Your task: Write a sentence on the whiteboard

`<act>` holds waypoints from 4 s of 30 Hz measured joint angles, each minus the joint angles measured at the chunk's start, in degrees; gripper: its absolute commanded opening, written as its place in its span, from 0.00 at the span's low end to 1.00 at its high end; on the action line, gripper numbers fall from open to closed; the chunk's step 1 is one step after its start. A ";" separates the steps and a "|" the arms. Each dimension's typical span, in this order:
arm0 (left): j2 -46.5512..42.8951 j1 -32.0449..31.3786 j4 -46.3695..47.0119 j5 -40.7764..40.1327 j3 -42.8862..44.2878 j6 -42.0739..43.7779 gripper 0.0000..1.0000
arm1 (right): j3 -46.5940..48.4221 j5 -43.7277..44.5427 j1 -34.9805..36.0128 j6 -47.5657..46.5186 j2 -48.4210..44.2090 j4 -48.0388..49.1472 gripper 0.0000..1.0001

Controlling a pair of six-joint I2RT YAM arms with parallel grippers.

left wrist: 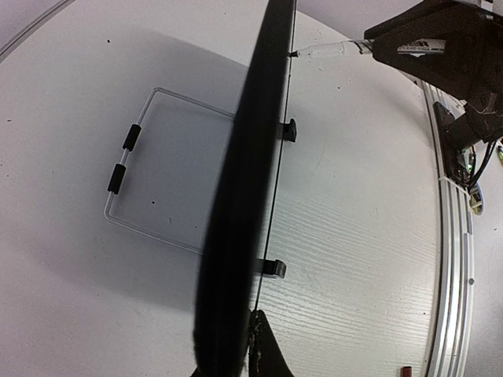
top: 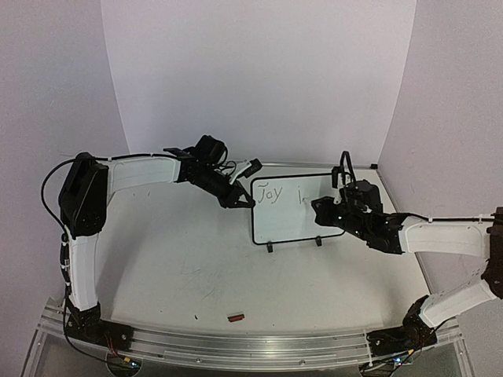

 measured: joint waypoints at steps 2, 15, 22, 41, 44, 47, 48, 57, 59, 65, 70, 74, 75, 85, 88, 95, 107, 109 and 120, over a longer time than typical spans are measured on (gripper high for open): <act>-0.01 0.00 0.00 -0.04 -0.01 -0.17 0.00 | 0.44 0.15 0.00 -0.18 -0.02 0.01 0.00; -0.05 0.00 -0.04 -0.15 -0.03 -0.33 0.00 | 1.29 3.18 -0.02 -0.58 -2.04 0.44 0.00; -0.07 0.00 -0.04 -0.15 -0.05 -0.33 0.00 | 1.27 4.71 -0.02 -0.46 -2.58 0.75 0.00; -0.07 0.00 -0.03 -0.17 -0.05 -0.33 0.00 | -1.53 4.73 -0.01 0.93 -1.96 0.97 0.00; -0.07 0.00 -0.02 -0.17 -0.05 -0.35 0.00 | -2.33 4.72 -0.02 1.33 -1.86 0.94 0.00; -0.07 0.00 -0.02 -0.17 -0.05 -0.35 0.00 | -2.99 4.72 -0.02 1.74 -1.74 0.96 0.00; -0.07 0.00 -0.02 -0.17 -0.05 -0.35 0.00 | -3.17 4.74 -0.02 1.91 -1.70 0.96 0.00; -0.14 -0.02 -0.04 -0.21 -0.07 -0.35 0.00 | -3.67 4.81 -0.02 2.28 -1.62 0.91 0.00; -0.18 -0.02 -0.07 -0.37 -0.07 -0.35 0.00 | -3.67 4.81 -0.02 2.28 -1.62 0.91 0.00; -0.21 -0.02 -0.13 -0.44 -0.07 -0.35 0.00 | -3.69 4.08 -0.02 1.96 -2.87 0.26 0.00; -0.21 -0.02 -0.17 -0.43 -0.07 -0.35 0.00 | -3.70 -0.92 -0.02 -0.15 -8.37 -1.33 0.00; -0.21 -0.02 -0.47 -0.39 -0.07 -0.33 0.00 | -3.68 -6.34 -0.02 -1.56 -12.78 -3.42 0.00; -0.21 -0.02 -0.56 -0.37 -0.06 -0.33 0.00 | -3.67 -7.46 -0.02 -1.78 -13.43 -3.96 0.00; -0.21 0.00 -1.11 -0.39 0.08 -0.16 0.00 | -3.67 -14.38 0.63 -1.61 -14.54 -6.11 0.00; -0.21 0.00 -1.11 -0.37 0.08 -0.16 0.00 | -3.67 -15.08 1.79 -1.07 -13.23 -4.54 0.00; -0.29 0.00 -1.07 -0.35 -0.05 -0.10 0.00 | -3.49 -15.02 5.87 0.38 -6.15 0.65 0.00; -0.29 0.02 -1.07 -0.35 -0.05 0.30 0.00 | -1.83 -10.35 12.00 0.99 6.74 11.02 0.00; -0.29 0.02 -1.07 -0.35 -0.05 0.30 0.00 | -0.89 -9.35 12.05 1.04 8.64 11.50 0.00; -0.29 0.02 -1.07 -0.33 -0.05 0.30 0.00 | 3.54 -4.56 12.39 1.89 15.76 13.87 0.00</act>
